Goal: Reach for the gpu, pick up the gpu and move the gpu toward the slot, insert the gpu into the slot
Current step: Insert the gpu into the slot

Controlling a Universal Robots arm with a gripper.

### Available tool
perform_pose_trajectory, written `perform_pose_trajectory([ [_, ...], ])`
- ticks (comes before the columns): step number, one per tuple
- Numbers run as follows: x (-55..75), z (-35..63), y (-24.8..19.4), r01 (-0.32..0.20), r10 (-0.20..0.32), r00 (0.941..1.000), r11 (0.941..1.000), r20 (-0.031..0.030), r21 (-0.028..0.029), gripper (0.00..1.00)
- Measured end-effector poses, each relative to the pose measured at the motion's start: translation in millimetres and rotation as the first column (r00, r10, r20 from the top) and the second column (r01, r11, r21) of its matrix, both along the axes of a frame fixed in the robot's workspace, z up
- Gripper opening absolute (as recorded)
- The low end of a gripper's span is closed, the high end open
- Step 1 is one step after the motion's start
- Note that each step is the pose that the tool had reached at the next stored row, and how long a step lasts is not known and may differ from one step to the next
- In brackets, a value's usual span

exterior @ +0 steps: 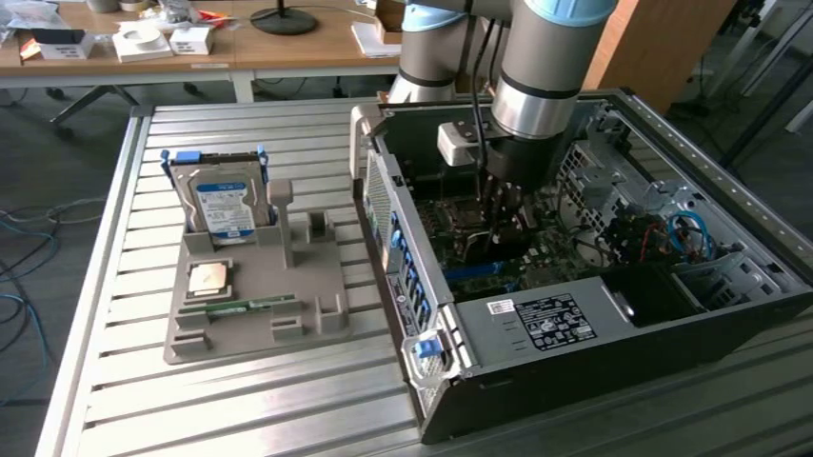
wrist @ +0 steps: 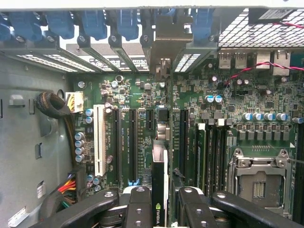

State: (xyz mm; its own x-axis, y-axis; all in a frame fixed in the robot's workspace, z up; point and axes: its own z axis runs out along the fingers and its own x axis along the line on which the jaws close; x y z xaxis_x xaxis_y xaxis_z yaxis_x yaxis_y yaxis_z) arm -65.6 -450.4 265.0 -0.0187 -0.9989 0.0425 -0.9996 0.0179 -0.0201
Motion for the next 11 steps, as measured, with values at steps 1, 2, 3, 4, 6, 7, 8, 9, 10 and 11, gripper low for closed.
perform_pose_trajectory([
  [1,0.0,0.0,0.0,0.0,0.0,1.0,1.0,0.0,-0.0001,0.27],
  [2,0.0,0.0,0.0,0.0,0.0,1.0,1.0,0.0,-0.0001,0.27],
  [3,0.0,-0.1,0.1,0.0,0.0,1.0,1.0,0.0,0.0,0.27],
  [4,-1.0,-0.1,0.1,0.0,0.0,1.0,1.0,0.0,0.0,0.27],
  [6,-1.3,-0.1,0.1,0.0,0.0,1.0,1.0,0.0,0.0001,0.27],
  [7,-1.7,-0.1,0.1,0.0,0.0,1.0,1.0,0.0001,0.0001,0.27],
  [8,-1.7,-0.1,0.1,0.0,0.0,1.0,1.0,0.0001,0.0,0.27],
  [9,-1.7,-0.1,0.1,0.0,0.0,1.0,1.0,0.0001,0.0,0.27],
  [10,-1.9,-0.1,0.1,0.0,0.0,1.0,1.0,0.0016,0.0,0.27],
  [11,-1.9,-0.1,0.1,0.0,0.0,1.0,1.0,0.0016,0.0,0.27],
])
